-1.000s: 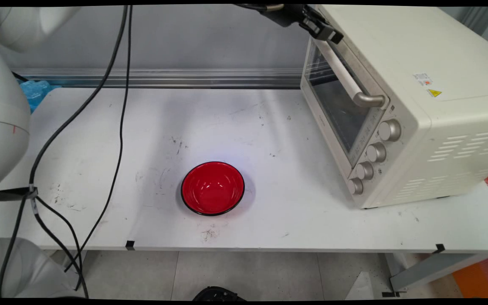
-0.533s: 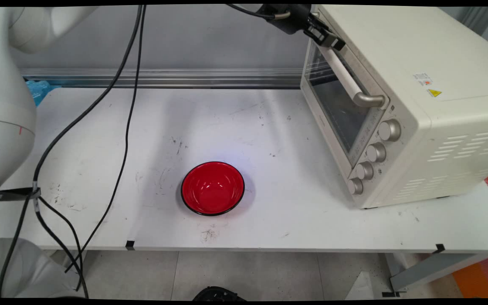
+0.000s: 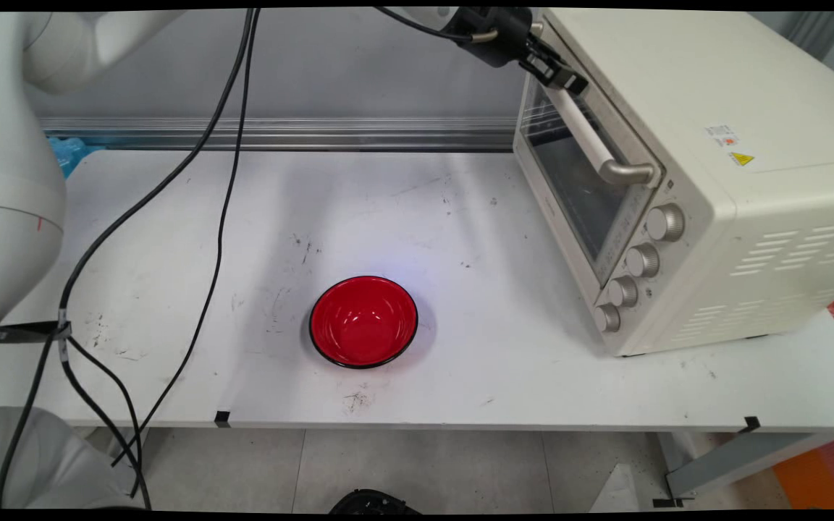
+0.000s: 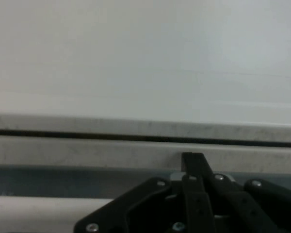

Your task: Open the oven

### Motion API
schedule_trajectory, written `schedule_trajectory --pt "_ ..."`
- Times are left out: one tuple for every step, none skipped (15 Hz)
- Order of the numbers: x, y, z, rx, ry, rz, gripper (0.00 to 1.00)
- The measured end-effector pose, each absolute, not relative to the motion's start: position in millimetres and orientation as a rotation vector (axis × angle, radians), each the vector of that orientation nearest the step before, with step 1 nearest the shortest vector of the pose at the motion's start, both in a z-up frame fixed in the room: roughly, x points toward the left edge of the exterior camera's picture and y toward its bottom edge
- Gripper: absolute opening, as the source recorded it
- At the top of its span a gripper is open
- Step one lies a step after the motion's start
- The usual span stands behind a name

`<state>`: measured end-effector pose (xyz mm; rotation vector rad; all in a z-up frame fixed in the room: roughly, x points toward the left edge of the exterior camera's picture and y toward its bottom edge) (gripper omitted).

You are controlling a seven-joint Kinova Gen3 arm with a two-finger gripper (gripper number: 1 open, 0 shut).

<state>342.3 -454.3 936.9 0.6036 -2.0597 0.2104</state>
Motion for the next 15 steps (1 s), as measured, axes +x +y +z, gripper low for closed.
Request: schedule_trajectory --pt "344 -454 936 0.607 -2.062 0.208 0.00" --pt "345 -453 935 0.608 -2.063 0.206 0.00" --pt "346 -453 935 0.609 -2.065 0.203 0.00" --pt "348 -451 936 0.608 -2.068 0.201 0.00" --pt "350 -450 936 0.608 -2.071 0.199 0.00" --pt "353 -449 937 0.608 -2.074 0.198 0.00" --pt "356 -447 938 0.608 -2.079 0.195 0.00" --pt "358 -445 938 0.608 -2.084 0.193 0.00" --pt "360 -443 938 0.608 -2.088 0.190 0.00" --pt "363 -440 938 0.608 -2.093 0.188 0.00" --pt "365 -438 938 0.608 -2.099 0.185 0.00" --pt "367 -436 938 0.607 -2.105 0.184 0.00" --pt "368 -435 938 0.606 -2.109 0.183 0.00" --pt "370 -433 937 0.605 -2.115 0.182 0.00" --pt "372 -431 937 0.604 -2.122 0.180 0.00"
